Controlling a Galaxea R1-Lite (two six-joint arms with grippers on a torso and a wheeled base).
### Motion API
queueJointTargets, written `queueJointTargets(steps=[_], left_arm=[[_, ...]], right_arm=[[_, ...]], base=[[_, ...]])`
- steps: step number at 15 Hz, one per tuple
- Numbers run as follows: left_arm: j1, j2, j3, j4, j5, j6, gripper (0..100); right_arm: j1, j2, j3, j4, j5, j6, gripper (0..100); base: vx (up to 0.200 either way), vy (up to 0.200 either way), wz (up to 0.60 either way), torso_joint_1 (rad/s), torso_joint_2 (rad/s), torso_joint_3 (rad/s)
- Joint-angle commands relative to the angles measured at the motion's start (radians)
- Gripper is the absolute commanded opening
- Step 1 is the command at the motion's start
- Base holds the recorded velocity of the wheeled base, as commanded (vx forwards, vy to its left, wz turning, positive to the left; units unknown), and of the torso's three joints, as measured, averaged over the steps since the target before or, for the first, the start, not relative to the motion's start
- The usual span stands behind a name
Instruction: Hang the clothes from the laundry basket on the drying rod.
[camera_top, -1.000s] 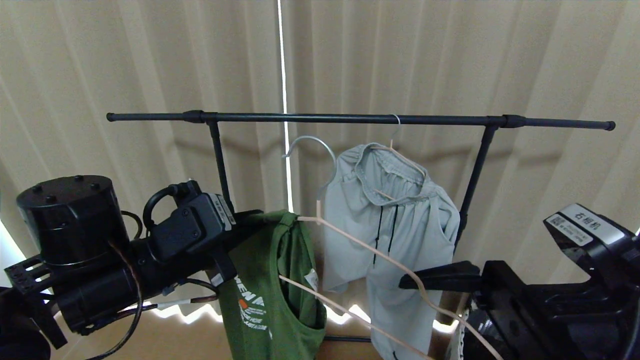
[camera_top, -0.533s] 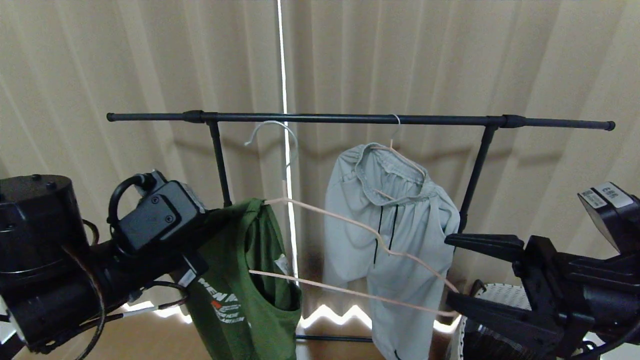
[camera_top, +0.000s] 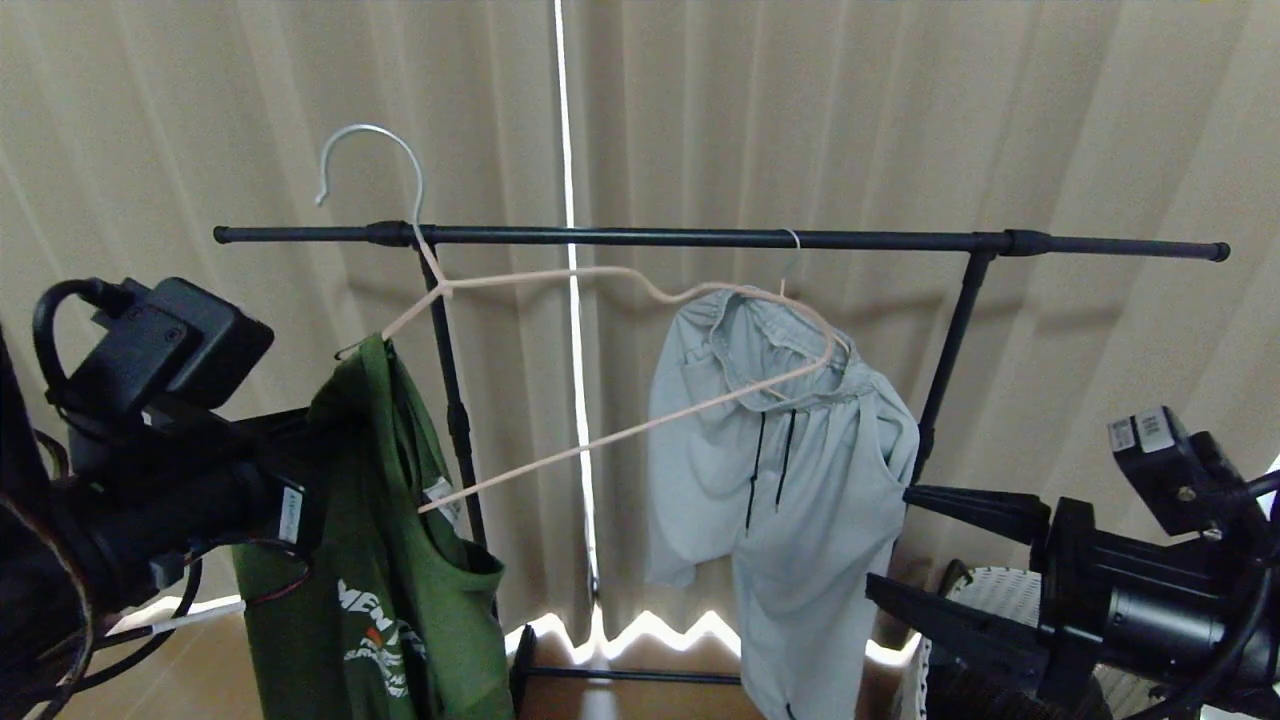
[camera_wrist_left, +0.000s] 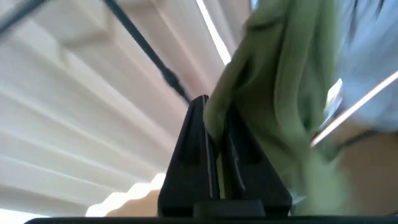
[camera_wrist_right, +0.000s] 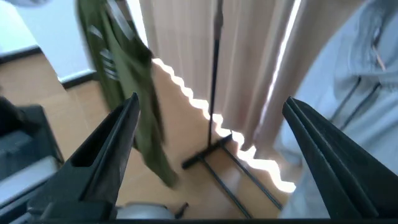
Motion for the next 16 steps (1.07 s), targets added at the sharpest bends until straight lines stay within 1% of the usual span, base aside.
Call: queueJointTargets(steps=[1, 2, 3, 4, 7, 9, 11, 12, 14, 16], left_arm=[[-0.008, -0.016, -0.024, -0.008, -0.004, -0.018, 0], [-0.013, -0.019, -0.023, -0.016, -0.005, -0.019, 0], [-0.043, -0.025, -0.016, -0.050, -0.007, -0.019, 0], [-0.063, -0.026, -0.007, -0.071, -0.011, -0.012, 0], [-0.163, -0.019, -0.023, -0.097, -0.013, -0.012, 0], [-0.214, -0.010, -0.041, -0.120, -0.013, -0.012, 0], [-0.254, 0.026, -0.053, -0.171, -0.013, -0.012, 0], [-0.267, 0.056, -0.055, -0.218, -0.013, -0.012, 0], [-0.271, 0.098, -0.055, -0.294, -0.014, -0.012, 0], [-0.277, 0.109, -0.055, -0.321, -0.014, -0.012, 0]], right_arm=[[0.094, 0.073, -0.008, -0.004, -0.049, 0.000, 100], [0.115, 0.084, -0.014, -0.006, -0.058, 0.002, 100], [0.160, 0.110, -0.038, -0.007, -0.065, 0.011, 100], [0.175, 0.127, -0.057, -0.017, -0.067, 0.037, 100], [0.226, 0.191, -0.092, -0.109, -0.068, 0.157, 100], [0.232, 0.250, -0.100, -0.181, -0.068, 0.164, 100], [0.241, 0.296, -0.103, -0.230, -0.068, 0.164, 100], [0.256, 0.320, -0.112, -0.244, -0.068, 0.168, 100], [0.267, 0.357, -0.143, -0.257, -0.068, 0.171, 100], [0.269, 0.375, -0.166, -0.257, -0.068, 0.174, 100]], base=[[0.000, 0.000, 0.00, 0.000, 0.00, 0.000], [0.000, 0.000, 0.00, 0.000, 0.00, 0.000], [0.000, 0.000, 0.00, 0.000, 0.00, 0.000], [0.000, 0.000, 0.00, 0.000, 0.00, 0.000], [0.000, 0.000, 0.00, 0.000, 0.00, 0.000], [0.000, 0.000, 0.00, 0.000, 0.00, 0.000], [0.000, 0.000, 0.00, 0.000, 0.00, 0.000], [0.000, 0.000, 0.00, 0.000, 0.00, 0.000], [0.000, 0.000, 0.00, 0.000, 0.00, 0.000], [0.000, 0.000, 0.00, 0.000, 0.00, 0.000]])
